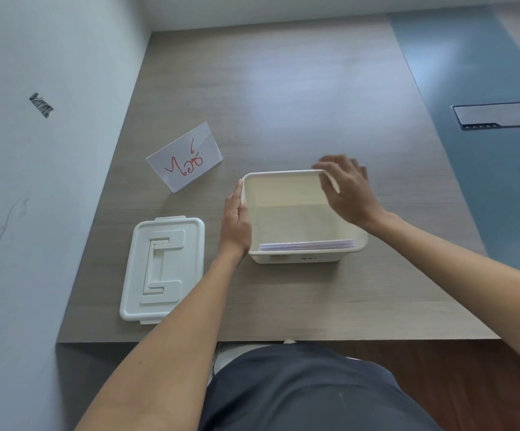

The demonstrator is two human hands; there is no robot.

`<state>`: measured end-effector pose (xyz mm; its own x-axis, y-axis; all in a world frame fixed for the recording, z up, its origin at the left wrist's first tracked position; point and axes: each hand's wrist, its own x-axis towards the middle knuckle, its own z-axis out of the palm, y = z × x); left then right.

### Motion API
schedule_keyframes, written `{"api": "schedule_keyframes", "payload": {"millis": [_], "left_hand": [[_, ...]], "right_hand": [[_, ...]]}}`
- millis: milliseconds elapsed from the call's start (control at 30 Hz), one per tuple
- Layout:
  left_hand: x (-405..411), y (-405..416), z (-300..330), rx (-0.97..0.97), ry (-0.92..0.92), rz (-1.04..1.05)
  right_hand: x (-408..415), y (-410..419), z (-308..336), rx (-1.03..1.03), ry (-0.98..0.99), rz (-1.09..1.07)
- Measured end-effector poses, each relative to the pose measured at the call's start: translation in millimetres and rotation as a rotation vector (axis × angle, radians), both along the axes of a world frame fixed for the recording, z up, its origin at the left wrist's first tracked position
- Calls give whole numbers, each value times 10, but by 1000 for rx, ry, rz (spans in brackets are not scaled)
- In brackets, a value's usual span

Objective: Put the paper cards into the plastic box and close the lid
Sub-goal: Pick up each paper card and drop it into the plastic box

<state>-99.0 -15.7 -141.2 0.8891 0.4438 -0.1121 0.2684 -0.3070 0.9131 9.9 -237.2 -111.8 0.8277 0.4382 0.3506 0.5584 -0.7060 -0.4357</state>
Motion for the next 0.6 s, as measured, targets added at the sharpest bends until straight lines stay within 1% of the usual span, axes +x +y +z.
{"api": "schedule_keyframes", "payload": {"millis": [67, 133, 367, 500, 600], "left_hand": [[2, -4, -1, -3, 8, -2], [2, 0, -7, -2, 3, -3], [13, 16, 4, 3, -16, 39], [53, 52, 67, 73, 19, 71], [152, 148, 86, 181, 11, 66]], "right_hand": [[73, -83, -55, -8, 66, -125], [94, -149, -133, 6, 160, -193], [21, -251, -221, 223, 420, -159], [23, -268, -221, 230, 456, -155], [32, -281, -218, 251, 470, -150]]}}
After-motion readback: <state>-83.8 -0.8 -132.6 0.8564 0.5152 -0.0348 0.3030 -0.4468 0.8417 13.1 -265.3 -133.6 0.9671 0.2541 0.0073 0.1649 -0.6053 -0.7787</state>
